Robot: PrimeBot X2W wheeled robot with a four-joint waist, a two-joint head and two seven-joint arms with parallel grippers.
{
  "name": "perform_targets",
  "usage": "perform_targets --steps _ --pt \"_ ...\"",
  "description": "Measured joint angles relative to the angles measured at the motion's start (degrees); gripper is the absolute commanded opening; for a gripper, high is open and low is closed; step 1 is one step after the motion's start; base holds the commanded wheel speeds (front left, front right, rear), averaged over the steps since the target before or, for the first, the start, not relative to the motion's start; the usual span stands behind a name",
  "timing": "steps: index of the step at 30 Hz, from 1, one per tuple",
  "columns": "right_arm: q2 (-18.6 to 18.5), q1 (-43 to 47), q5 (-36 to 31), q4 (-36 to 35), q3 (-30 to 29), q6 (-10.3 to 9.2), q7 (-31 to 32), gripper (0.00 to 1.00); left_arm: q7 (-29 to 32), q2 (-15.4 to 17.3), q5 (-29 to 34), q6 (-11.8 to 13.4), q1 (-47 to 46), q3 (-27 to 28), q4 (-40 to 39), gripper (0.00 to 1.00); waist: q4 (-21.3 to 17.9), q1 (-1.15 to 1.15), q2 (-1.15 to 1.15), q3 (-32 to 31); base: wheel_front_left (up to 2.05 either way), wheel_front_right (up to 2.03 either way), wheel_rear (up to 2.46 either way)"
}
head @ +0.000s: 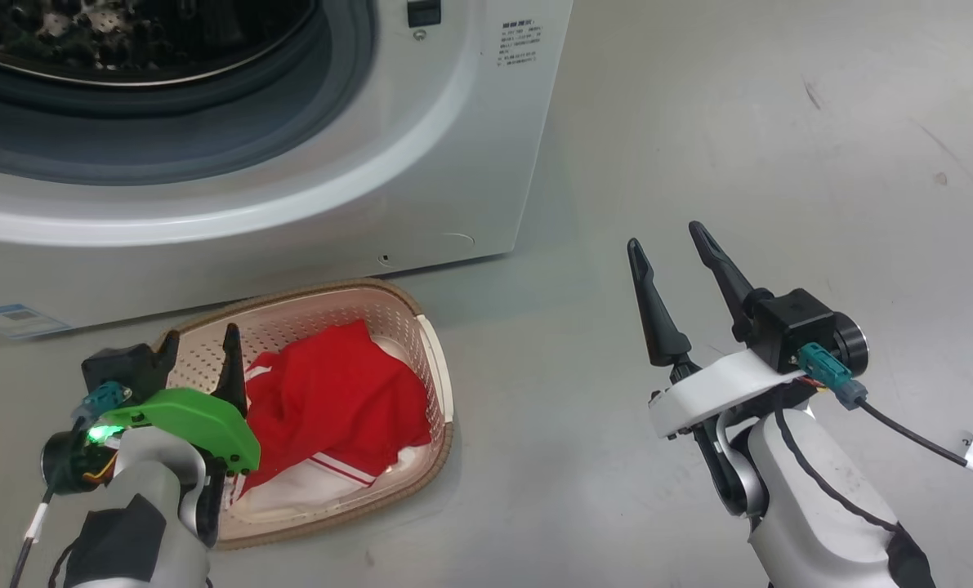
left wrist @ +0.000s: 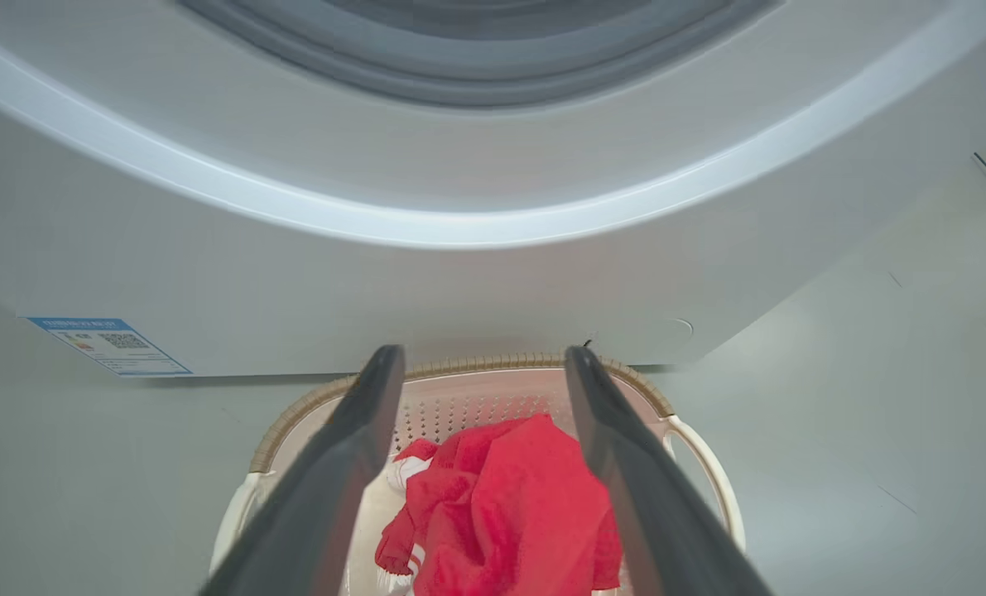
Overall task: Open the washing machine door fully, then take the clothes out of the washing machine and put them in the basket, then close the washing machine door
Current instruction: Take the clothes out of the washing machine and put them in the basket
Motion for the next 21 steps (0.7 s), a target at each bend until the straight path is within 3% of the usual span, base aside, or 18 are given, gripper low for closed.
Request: perform_targets --steps 9,21 --pt "-0.57 4.4 -0.68 1.23 -1.91 0.08 0.0 1.0 0.0 -0.03 3.34 1.48 2.13 0.51 -13.24 1.0 2.98 0.0 0.0 -6.27 0.0 0.0 0.0" --pt "-0.42 7.76 -1.11 1.26 -3.28 0.33 0.0 1.0 -0.16 0.05 5.84 2.7 10.09 1.38 -23.99 1.0 4.89 0.0 0.0 -12.61 0.0 0.0 0.0"
